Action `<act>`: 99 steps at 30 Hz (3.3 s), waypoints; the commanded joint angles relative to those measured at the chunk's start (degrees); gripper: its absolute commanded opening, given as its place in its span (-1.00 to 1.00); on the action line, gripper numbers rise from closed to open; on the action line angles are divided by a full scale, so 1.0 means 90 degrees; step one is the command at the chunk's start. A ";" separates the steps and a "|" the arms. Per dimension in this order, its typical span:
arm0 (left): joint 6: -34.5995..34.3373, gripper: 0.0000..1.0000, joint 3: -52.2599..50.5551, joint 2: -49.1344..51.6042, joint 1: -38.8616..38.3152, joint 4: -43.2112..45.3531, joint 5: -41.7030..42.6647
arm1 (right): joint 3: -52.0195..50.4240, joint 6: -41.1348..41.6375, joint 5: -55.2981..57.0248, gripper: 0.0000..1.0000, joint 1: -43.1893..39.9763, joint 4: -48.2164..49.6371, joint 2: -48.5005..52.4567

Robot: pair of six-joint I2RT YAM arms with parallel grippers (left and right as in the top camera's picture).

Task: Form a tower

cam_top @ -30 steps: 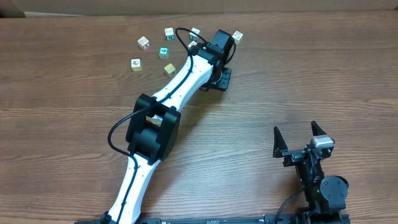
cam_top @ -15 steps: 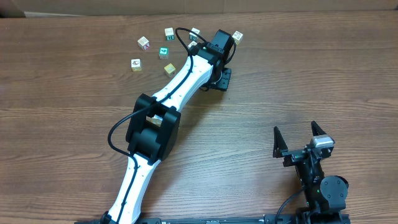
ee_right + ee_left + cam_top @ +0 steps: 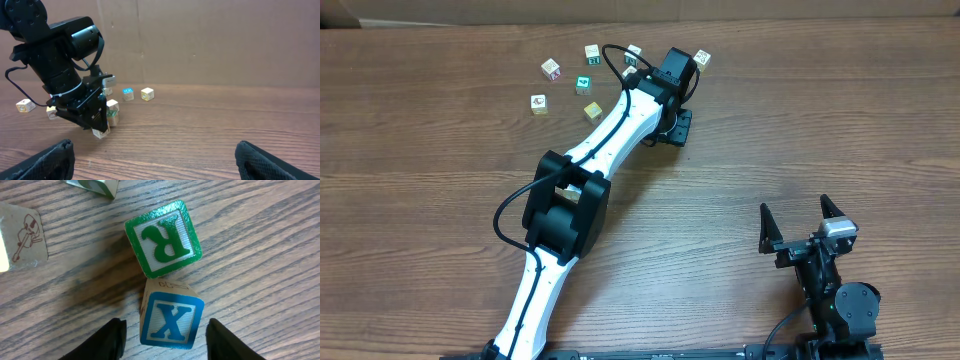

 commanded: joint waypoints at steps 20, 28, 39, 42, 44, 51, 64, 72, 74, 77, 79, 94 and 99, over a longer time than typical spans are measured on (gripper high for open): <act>0.0126 -0.51 0.0056 0.0078 -0.0041 -0.0789 -0.0709 | -0.0068 -0.0007 0.0061 1.00 0.0039 0.0019 -0.0041; 0.0129 -0.17 0.0056 0.0078 -0.0041 -0.1144 -0.0714 | -0.0068 -0.0007 0.0061 1.00 0.0039 0.0019 -0.0041; 0.0129 -0.23 0.0056 0.0078 -0.0041 -0.0651 -0.0879 | -0.0068 -0.0007 0.0061 1.00 0.0039 0.0019 -0.0041; 0.0129 -0.25 0.0056 0.0078 -0.0041 -0.0665 -0.0877 | -0.0068 -0.0007 0.0061 1.00 0.0039 0.0019 -0.0041; 0.0129 -0.26 0.0056 0.0078 -0.0041 -0.0670 -0.0877 | -0.0068 -0.0007 0.0061 1.00 0.0039 0.0019 -0.0041; 0.0126 -0.34 0.0056 0.0078 -0.0041 -0.0665 -0.0874 | -0.0068 -0.0007 0.0061 1.00 0.0039 0.0019 -0.0041; 0.0124 0.04 0.0058 0.0070 -0.0041 -0.0665 -0.0872 | -0.0066 -0.0007 0.0061 1.00 0.0039 0.0019 -0.0041; 0.0104 0.29 0.0814 -0.0389 0.0187 -0.1154 -0.0894 | -0.0068 -0.0007 0.0061 1.00 0.0039 0.0019 -0.0041; 0.0100 0.30 0.1071 -0.0588 0.0396 -0.1277 -0.0889 | -0.0068 -0.0007 0.0061 1.00 0.0039 0.0019 -0.0041; -0.0061 0.33 0.1336 -0.0826 0.0760 -0.1430 -0.0867 | -0.0068 -0.0007 0.0061 1.00 0.0039 0.0019 -0.0041; -0.0206 0.40 0.1389 -0.0993 0.1064 -0.1479 -0.0865 | -0.0068 -0.0007 0.0061 1.00 0.0039 0.0019 -0.0041; -0.0418 0.91 0.1389 -0.1207 0.3750 -0.2637 -0.0835 | -0.0068 -0.0007 0.0061 1.00 0.0039 0.0019 -0.0041; -0.0423 1.00 0.1387 -0.1200 0.4328 -0.2820 -0.0838 | -0.0068 -0.0007 0.0061 1.00 0.0039 0.0019 -0.0041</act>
